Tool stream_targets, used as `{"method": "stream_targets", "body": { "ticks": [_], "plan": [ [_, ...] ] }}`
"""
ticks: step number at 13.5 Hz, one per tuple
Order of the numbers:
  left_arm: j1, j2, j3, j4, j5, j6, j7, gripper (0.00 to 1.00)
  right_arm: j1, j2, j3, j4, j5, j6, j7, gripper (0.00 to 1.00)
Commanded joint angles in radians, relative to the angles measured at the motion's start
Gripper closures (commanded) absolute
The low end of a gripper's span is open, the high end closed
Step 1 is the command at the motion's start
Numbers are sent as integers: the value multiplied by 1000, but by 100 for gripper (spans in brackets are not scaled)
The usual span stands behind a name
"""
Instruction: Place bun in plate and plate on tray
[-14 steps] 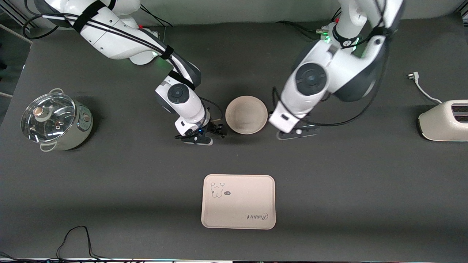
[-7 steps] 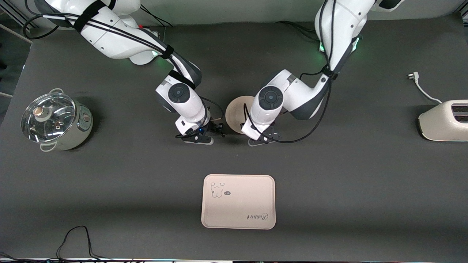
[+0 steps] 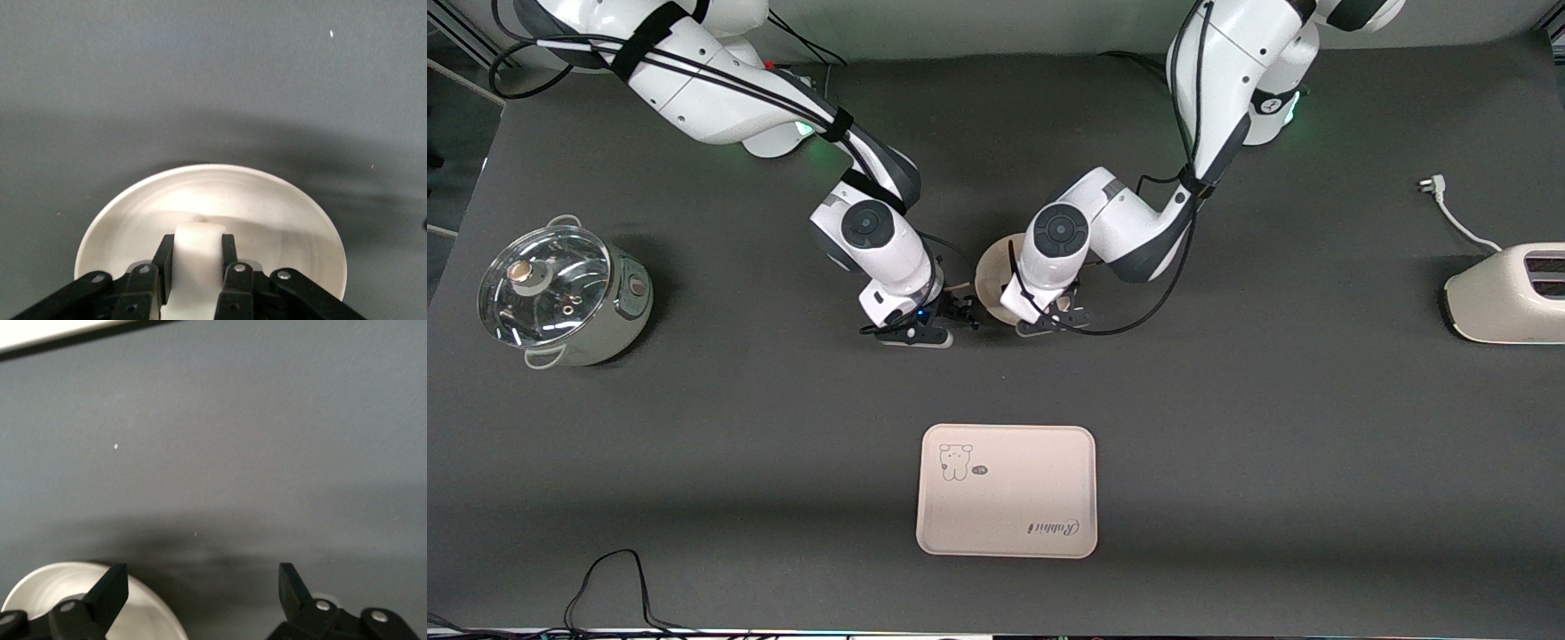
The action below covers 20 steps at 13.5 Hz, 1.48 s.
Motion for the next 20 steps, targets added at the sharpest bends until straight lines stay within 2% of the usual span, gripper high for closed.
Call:
{"method": "stream_targets", "body": {
  "ticks": [1, 2, 8, 11, 14, 18, 20],
  "plan": [
    [-31, -27, 15, -34, 11, 23, -63, 24, 29, -2, 3, -20, 21, 15, 9, 0],
    [-37, -28, 15, -34, 11, 21, -72, 0, 29, -4, 3, -33, 21, 16, 9, 0],
    [-12, -100, 40, -32, 25, -57, -58, 0, 29, -10, 3, -42, 20, 18, 7, 0],
    [41, -166, 40, -28, 58, -130, -31, 0, 30, -14, 3, -50, 20, 19, 17, 0],
    [131, -264, 38, -22, 59, -230, 78, 0, 44, -16, 24, -50, 18, 23, 44, 0],
    [299, -441, 40, -15, 59, -443, 361, 0, 84, -16, 33, -57, 6, 23, 70, 0],
    [397, -485, 40, -6, 59, -500, 509, 0, 105, -13, 33, -60, 5, 23, 78, 0]
  ]
}}
